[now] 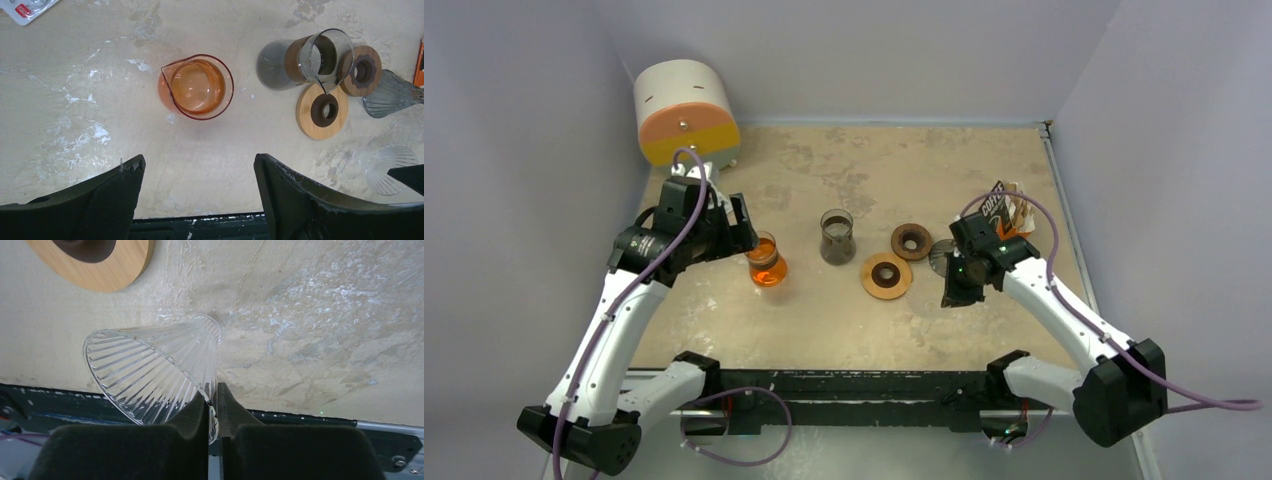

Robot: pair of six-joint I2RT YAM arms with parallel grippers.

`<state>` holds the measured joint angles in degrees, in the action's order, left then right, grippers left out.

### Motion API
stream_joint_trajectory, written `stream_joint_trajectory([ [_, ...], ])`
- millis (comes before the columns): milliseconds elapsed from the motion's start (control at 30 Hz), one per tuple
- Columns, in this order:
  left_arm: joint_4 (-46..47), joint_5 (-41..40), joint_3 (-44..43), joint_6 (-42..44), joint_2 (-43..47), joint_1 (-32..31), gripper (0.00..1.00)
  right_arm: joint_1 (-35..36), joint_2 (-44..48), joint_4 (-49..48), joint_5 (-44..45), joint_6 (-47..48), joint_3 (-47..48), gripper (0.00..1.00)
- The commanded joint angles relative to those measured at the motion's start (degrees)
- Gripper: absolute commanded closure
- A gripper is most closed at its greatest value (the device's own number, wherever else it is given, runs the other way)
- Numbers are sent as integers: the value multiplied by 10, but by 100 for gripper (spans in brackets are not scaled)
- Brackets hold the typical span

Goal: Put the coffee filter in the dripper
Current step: Place the coffee dripper at the center of the board.

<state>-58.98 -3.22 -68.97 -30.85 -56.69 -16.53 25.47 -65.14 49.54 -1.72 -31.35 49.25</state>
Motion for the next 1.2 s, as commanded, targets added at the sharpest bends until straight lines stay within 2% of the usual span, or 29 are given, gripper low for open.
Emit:
stream_joint_trajectory([
  [0, 24, 9, 3, 12, 0, 3, 21, -34, 26, -59, -45, -27, -23, 100],
  [433, 29, 15, -2, 17, -5, 3, 21, -93, 53, -155, -79, -94, -110, 100],
  [1167, 26, 25, -6, 16, -6, 3, 22, -131, 98, -199, -91, -168, -186, 100],
])
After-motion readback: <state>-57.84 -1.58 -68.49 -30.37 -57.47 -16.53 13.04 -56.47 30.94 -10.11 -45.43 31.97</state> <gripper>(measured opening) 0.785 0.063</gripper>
